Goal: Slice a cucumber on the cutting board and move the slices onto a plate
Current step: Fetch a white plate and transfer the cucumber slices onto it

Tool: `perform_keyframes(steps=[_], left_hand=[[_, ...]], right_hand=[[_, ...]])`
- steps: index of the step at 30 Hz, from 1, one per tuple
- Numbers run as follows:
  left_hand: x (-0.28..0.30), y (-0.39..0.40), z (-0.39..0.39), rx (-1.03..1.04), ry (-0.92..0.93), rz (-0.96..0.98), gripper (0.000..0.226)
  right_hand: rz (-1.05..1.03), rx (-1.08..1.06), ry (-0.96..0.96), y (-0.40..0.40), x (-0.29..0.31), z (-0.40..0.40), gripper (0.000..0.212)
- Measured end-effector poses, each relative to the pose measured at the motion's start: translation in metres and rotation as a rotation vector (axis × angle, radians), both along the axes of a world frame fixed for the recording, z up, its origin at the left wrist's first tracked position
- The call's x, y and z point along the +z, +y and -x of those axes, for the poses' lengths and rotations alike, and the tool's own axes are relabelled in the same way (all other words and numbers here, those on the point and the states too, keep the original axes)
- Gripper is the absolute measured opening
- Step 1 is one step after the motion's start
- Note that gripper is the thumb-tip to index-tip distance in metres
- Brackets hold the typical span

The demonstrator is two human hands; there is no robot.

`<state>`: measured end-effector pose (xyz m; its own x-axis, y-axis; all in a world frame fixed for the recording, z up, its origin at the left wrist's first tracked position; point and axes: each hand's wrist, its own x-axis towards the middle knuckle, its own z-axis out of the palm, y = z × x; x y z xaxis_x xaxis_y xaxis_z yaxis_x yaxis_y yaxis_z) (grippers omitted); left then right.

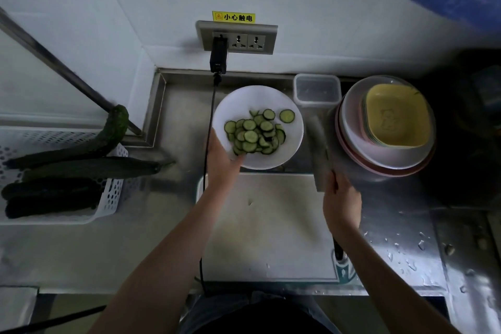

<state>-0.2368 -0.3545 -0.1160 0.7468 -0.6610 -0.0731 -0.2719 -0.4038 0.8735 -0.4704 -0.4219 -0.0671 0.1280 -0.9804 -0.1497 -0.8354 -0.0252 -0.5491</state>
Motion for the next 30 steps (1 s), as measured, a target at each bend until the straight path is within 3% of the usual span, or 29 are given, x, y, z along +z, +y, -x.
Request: perform_keyframes(steps=[2, 5, 9, 13, 19, 24, 30], left_hand=[[0.002, -0.003, -0.001, 0.09, 0.118, 0.062, 0.088], [0.01, -0.006, -0.005, 0.184, 0.262, -0.006, 0.071], [0.019, -0.004, -0.015, 0.293, 0.174, -0.029, 0.035], [0.019, 0.0, -0.03, 0.332, 0.155, 0.037, 0.037], [0.01, 0.001, -0.034, 0.34, 0.253, -0.143, 0.032], [-0.003, 0.005, -0.041, 0.312, 0.485, -0.027, 0.069], [0.015, 0.009, -0.031, 0.202, 0.56, -0.032, 0.057]], right_hand=[[-0.07, -0.061, -0.013, 0.014, -0.007, 0.013, 0.034], [-0.157, -0.109, -0.038, 0.03, -0.018, 0.028, 0.034], [-0.222, -0.097, -0.042, 0.045, -0.023, 0.036, 0.031], [-0.259, -0.094, -0.016, 0.051, -0.026, 0.036, 0.031], [-0.257, -0.08, 0.027, 0.046, -0.026, 0.033, 0.037], [-0.261, -0.05, 0.087, 0.041, -0.023, 0.03, 0.047], [-0.25, -0.013, 0.096, 0.048, -0.03, 0.027, 0.047]])
